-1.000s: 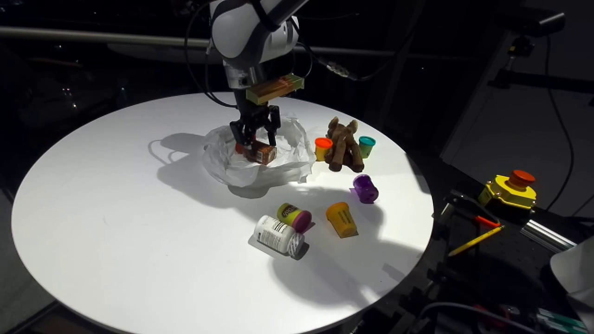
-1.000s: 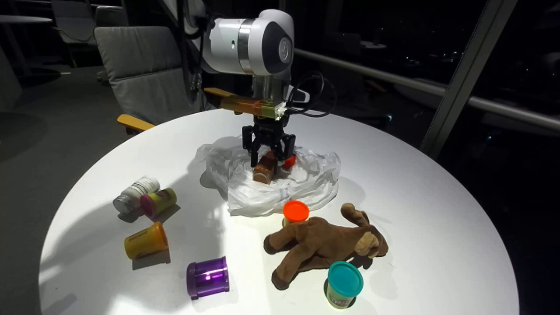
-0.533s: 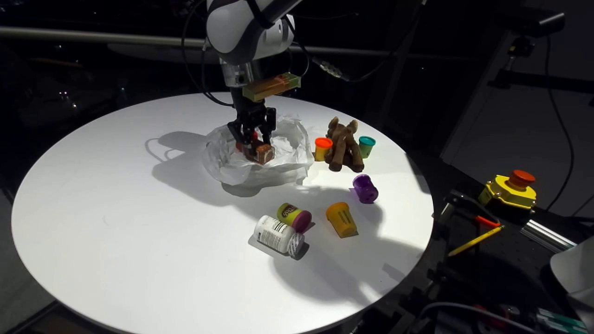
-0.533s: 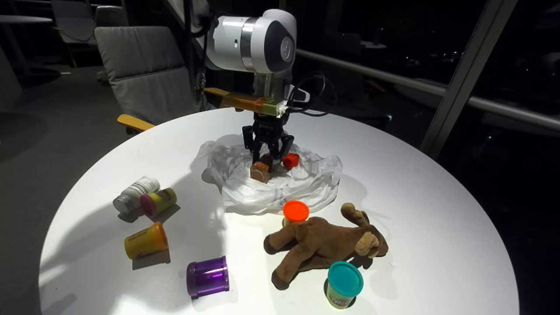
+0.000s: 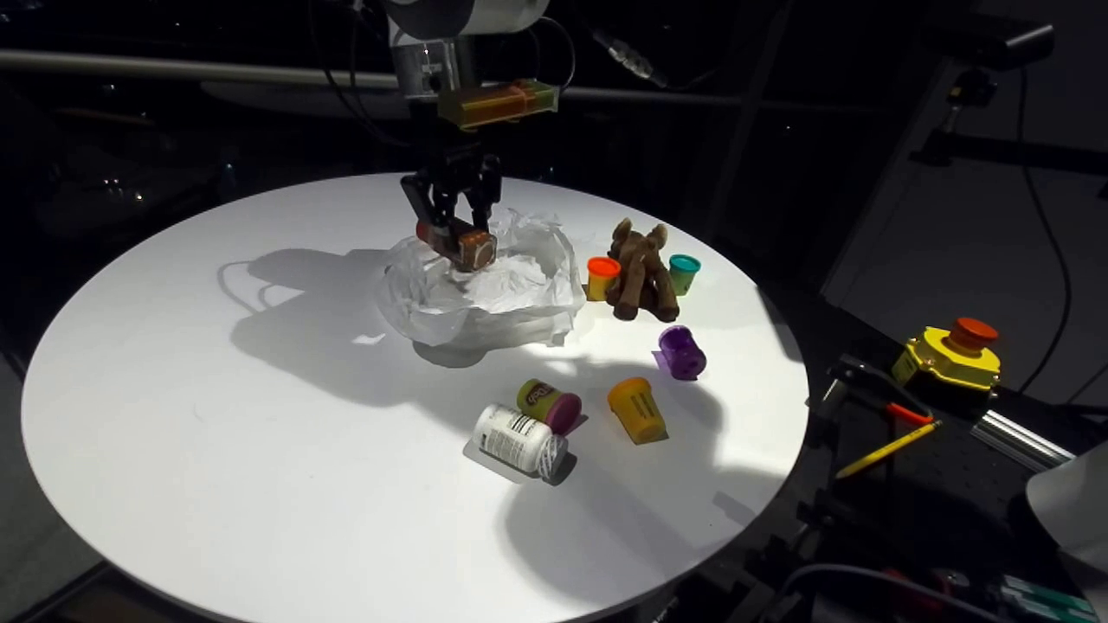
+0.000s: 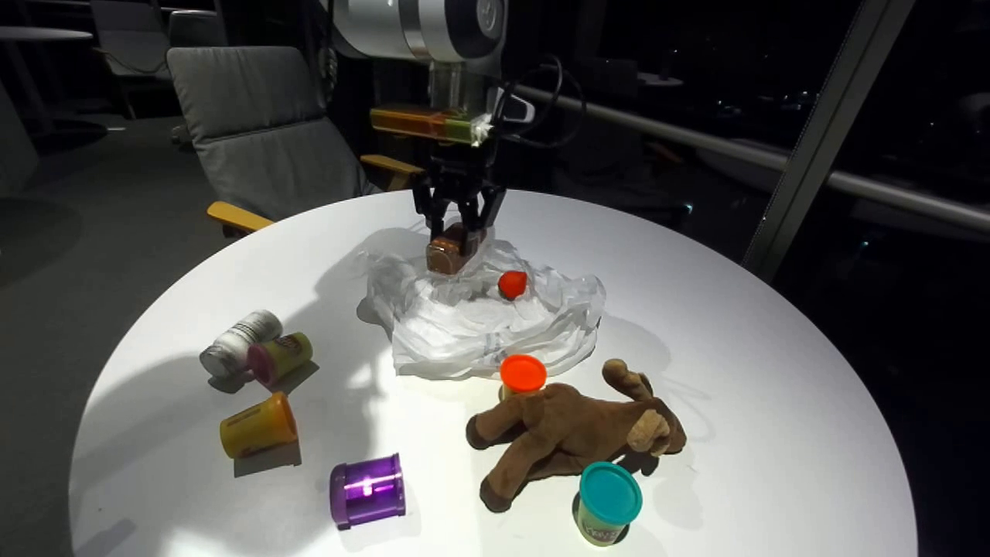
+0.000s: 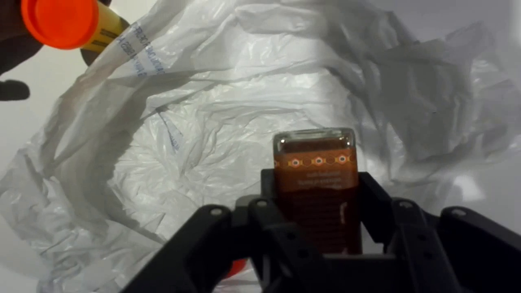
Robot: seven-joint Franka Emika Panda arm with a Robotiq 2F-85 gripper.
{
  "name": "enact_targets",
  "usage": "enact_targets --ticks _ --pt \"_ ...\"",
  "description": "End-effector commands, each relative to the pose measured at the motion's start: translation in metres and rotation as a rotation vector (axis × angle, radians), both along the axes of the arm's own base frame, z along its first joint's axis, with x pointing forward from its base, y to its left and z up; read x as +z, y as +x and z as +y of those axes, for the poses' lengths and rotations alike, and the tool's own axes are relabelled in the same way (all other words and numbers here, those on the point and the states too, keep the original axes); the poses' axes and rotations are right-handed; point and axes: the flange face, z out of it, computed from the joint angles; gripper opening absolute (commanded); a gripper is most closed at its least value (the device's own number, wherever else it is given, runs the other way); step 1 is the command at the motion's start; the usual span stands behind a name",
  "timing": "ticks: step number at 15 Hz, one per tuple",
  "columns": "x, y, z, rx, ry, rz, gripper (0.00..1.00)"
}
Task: Remove the things from the plastic and put them on the table
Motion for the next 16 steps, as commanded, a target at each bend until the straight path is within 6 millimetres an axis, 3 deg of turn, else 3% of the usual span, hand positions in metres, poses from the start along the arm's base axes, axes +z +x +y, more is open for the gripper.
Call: enact_targets --ticks 1,6,8,11,12,13,15,16 --pt "0.025 -0.046 0.066 0.099 0.047 0.002 0.26" --pt "-0.028 -0.091 0.162 0.212 0.036 0.03 0.26" --pt "-0.046 -0.097 0.183 0.216 0.027 -0.028 0.26" --pt "-0.067 -0.097 0.193 0.215 -0.001 -0.107 0.26" --pt "-0.07 -0.096 0.192 0.212 -0.007 -0.12 0.33" --pt "-0.067 -0.096 0.191 0.211 -0.01 -0.131 0.76" --pt "-0.051 -0.092 0.182 0.188 0.0 -0.156 0.77" --pt "-0.037 -0.087 0.173 0.163 0.009 -0.169 0.82"
